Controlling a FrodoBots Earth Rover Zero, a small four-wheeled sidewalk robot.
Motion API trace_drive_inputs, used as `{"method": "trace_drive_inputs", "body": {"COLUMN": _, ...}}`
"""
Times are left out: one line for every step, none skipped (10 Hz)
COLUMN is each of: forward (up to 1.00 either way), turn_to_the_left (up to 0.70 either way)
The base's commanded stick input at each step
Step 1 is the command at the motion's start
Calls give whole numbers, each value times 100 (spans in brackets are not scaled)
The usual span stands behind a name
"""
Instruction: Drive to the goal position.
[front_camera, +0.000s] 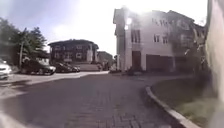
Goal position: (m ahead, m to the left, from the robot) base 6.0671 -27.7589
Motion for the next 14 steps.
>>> {"method": "trace_drive_inputs", "body": {"forward": 70, "turn_to_the_left": 0}}
{"method": "trace_drive_inputs", "body": {"forward": 70, "turn_to_the_left": 0}}
{"method": "trace_drive_inputs", "body": {"forward": 70, "turn_to_the_left": 0}}
{"method": "trace_drive_inputs", "body": {"forward": 70, "turn_to_the_left": 0}}
{"method": "trace_drive_inputs", "body": {"forward": 70, "turn_to_the_left": 0}}
{"method": "trace_drive_inputs", "body": {"forward": 70, "turn_to_the_left": 0}}
{"method": "trace_drive_inputs", "body": {"forward": 70, "turn_to_the_left": 0}}
{"method": "trace_drive_inputs", "body": {"forward": 70, "turn_to_the_left": 0}}
{"method": "trace_drive_inputs", "body": {"forward": 70, "turn_to_the_left": 0}}
{"method": "trace_drive_inputs", "body": {"forward": 70, "turn_to_the_left": 0}}
{"method": "trace_drive_inputs", "body": {"forward": 70, "turn_to_the_left": 0}}
{"method": "trace_drive_inputs", "body": {"forward": 70, "turn_to_the_left": 0}}
{"method": "trace_drive_inputs", "body": {"forward": 70, "turn_to_the_left": 0}}
{"method": "trace_drive_inputs", "body": {"forward": 70, "turn_to_the_left": 0}}
